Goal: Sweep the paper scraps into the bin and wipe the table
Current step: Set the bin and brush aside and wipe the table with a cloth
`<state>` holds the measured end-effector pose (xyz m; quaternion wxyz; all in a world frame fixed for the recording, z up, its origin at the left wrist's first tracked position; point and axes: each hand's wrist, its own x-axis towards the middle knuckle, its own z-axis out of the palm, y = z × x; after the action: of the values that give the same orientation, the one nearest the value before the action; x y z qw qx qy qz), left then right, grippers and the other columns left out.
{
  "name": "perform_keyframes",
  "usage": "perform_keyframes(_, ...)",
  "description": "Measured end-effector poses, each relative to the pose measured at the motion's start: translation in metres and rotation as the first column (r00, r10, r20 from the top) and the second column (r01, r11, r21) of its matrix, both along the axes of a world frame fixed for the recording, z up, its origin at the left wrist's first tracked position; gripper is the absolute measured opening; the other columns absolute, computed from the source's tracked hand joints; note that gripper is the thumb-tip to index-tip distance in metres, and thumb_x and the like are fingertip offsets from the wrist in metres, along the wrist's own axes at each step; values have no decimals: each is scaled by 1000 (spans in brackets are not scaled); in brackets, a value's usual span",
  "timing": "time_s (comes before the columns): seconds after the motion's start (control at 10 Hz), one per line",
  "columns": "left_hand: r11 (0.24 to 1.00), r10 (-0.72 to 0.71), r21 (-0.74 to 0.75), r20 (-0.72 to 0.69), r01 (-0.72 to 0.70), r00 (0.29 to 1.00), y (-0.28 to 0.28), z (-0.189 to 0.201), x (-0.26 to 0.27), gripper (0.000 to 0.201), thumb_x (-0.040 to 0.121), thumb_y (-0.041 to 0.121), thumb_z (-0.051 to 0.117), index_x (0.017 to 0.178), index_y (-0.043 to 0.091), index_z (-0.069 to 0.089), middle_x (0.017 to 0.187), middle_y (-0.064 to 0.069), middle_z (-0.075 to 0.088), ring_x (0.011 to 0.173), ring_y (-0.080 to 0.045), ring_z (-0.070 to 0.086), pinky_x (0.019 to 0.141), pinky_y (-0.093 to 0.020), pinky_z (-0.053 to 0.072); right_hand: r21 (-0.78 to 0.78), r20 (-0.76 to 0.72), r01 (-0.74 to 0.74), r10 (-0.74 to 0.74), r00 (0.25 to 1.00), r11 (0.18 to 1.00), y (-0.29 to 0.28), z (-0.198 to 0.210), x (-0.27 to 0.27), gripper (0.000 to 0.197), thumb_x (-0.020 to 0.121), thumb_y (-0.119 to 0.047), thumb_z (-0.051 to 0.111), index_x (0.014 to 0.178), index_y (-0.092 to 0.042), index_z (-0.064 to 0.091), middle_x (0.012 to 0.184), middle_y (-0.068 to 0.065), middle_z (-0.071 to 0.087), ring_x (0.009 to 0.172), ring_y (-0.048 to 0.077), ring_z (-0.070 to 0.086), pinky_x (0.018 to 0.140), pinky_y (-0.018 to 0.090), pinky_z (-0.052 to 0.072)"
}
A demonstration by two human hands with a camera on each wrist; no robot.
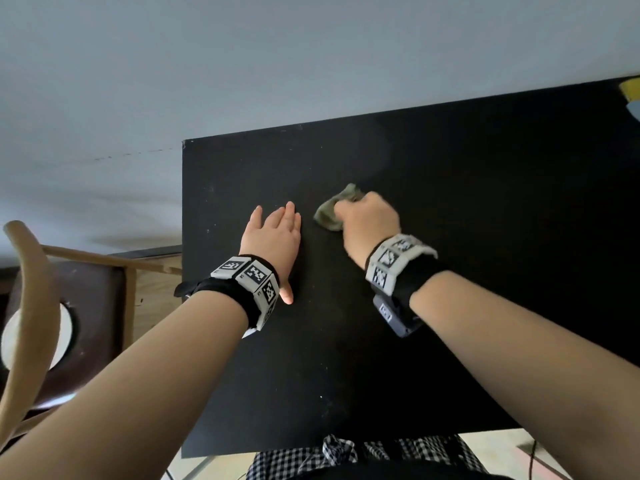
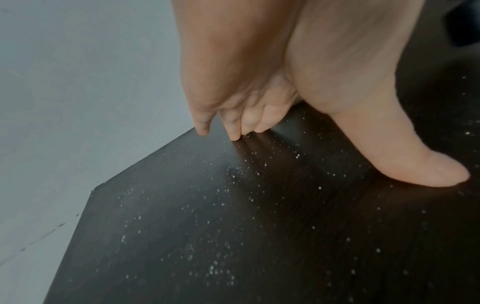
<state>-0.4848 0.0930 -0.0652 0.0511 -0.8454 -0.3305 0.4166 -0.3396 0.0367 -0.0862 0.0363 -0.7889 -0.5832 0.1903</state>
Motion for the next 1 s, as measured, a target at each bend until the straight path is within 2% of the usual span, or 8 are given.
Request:
perform_keyframes(0.2, 999, -10, -45, 63, 13, 998, 2, -3, -10, 145, 53, 73, 73, 150, 7, -11, 158, -10, -15, 146, -23, -6, 117, -51, 1, -11, -41, -147, 146, 988, 989, -12, 0, -8, 23, 91, -22, 48, 113, -22, 57, 110, 8, 55, 92, 27, 59, 74, 34, 47)
perform_keyframes(0.4, 998, -13, -64, 154, 23, 988, 12, -2, -15, 135, 59, 78, 65, 151, 10, -7, 159, -5, -11, 146, -20, -7, 116, -52, -4, 21, 46, 215, -216, 975, 976, 35, 12, 60, 25, 90, -16, 46, 111, -16, 58, 113, 14, 62, 105, 34, 58, 84, 37, 47)
perform_keyframes(0.5, 998, 8, -62, 189, 4, 982, 28, 1, -15, 131, 62, 79, 62, 151, 11, -6, 159, -3, -10, 146, -20, -7, 117, -50, -4, -4, 102, 229, -228, 968, 973, 49, 10, 42, 20, 90, -20, 46, 104, -15, 58, 119, 15, 58, 110, 36, 55, 94, 41, 47)
perform_keyframes(0.6, 998, 59, -45, 197, -51, 979, 54, 6, -11, 131, 62, 77, 64, 151, 10, -7, 159, -4, -11, 146, -20, -6, 117, -49, -2, -23, 118, 194, -191, 975, 981, 55, 3, -1, 25, 87, -39, 42, 87, -18, 56, 108, 11, 62, 110, 36, 56, 98, 47, 43)
perform_keyframes(0.7, 994, 103, -45, 191, -96, 976, 82, 9, -4, 131, 62, 74, 66, 151, 10, -5, 159, -5, -10, 146, -21, -6, 117, -49, -1, -49, -93, 73, -77, 993, 996, 49, 0, -32, 19, 91, -25, 43, 104, -17, 56, 107, 8, 57, 102, 31, 58, 85, 37, 46)
perform_keyframes(0.8, 996, 90, -45, 200, -82, 976, 98, 7, 5, 133, 60, 75, 68, 152, 10, -4, 159, -5, -9, 147, -21, -5, 117, -50, 0, -6, -141, 83, -83, 987, 997, 53, 3, -9, 22, 93, -19, 45, 113, -17, 54, 114, 10, 55, 97, 30, 59, 75, 36, 46)
perform_keyframes(0.9, 996, 80, -61, 224, -68, 971, 105, 4, 16, 136, 57, 75, 69, 152, 10, -2, 160, -5, -7, 147, -21, -3, 117, -50, 0, -15, -22, 178, -178, 984, 984, 71, -1, 39, 26, 92, -26, 50, 117, -20, 54, 109, 11, 54, 91, 28, 58, 75, 36, 48)
perform_keyframes(1.0, 995, 81, -73, 230, -66, 970, 109, 0, 27, 139, 54, 75, 71, 152, 8, -2, 159, -6, -8, 147, -20, -4, 117, -49, 0, 49, 54, 281, -283, 957, 958, 78, 1, 73, 26, 93, -22, 47, 117, -18, 54, 112, 14, 58, 97, 31, 58, 79, 37, 47)
